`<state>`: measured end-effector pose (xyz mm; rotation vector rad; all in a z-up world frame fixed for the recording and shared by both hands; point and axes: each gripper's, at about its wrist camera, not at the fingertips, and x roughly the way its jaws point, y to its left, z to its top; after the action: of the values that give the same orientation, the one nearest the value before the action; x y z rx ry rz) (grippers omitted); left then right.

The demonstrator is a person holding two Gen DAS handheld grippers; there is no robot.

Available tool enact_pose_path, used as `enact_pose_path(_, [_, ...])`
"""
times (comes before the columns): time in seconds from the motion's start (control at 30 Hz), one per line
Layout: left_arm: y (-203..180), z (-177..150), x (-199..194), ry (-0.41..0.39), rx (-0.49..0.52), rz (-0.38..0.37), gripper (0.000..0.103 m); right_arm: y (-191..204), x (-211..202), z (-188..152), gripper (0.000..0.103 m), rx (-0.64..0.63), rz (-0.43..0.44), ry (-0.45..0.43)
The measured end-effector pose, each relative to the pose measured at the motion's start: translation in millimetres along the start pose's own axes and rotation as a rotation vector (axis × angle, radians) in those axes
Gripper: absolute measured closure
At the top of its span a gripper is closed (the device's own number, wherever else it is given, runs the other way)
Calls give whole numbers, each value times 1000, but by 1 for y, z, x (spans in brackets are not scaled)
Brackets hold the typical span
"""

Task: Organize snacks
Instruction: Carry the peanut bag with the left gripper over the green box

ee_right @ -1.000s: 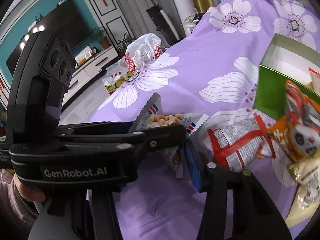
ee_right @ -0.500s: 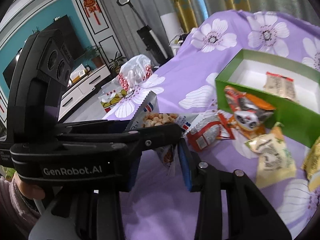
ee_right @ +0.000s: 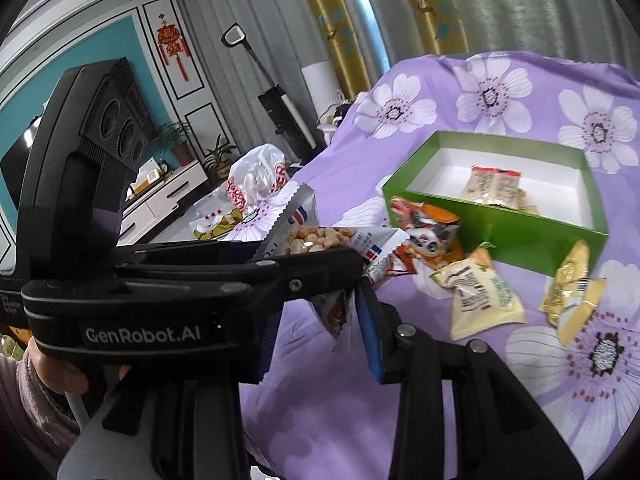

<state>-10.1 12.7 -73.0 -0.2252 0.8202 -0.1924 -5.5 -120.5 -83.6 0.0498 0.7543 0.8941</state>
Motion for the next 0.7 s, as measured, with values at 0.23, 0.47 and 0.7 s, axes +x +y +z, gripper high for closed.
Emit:
enact_pose_path(0.23, [-30, 7, -8, -30, 52, 2, 52, -6, -30, 1, 65, 7, -4, -62])
enact_pose_path(0.47, [-52, 14, -7, -37, 91, -6, 52, -16, -51, 2, 65, 12, -17, -108])
enact_pose_path(0.7, [-63, 26, 4, -34, 117, -21, 52, -30, -58, 8, 65, 30, -34, -137])
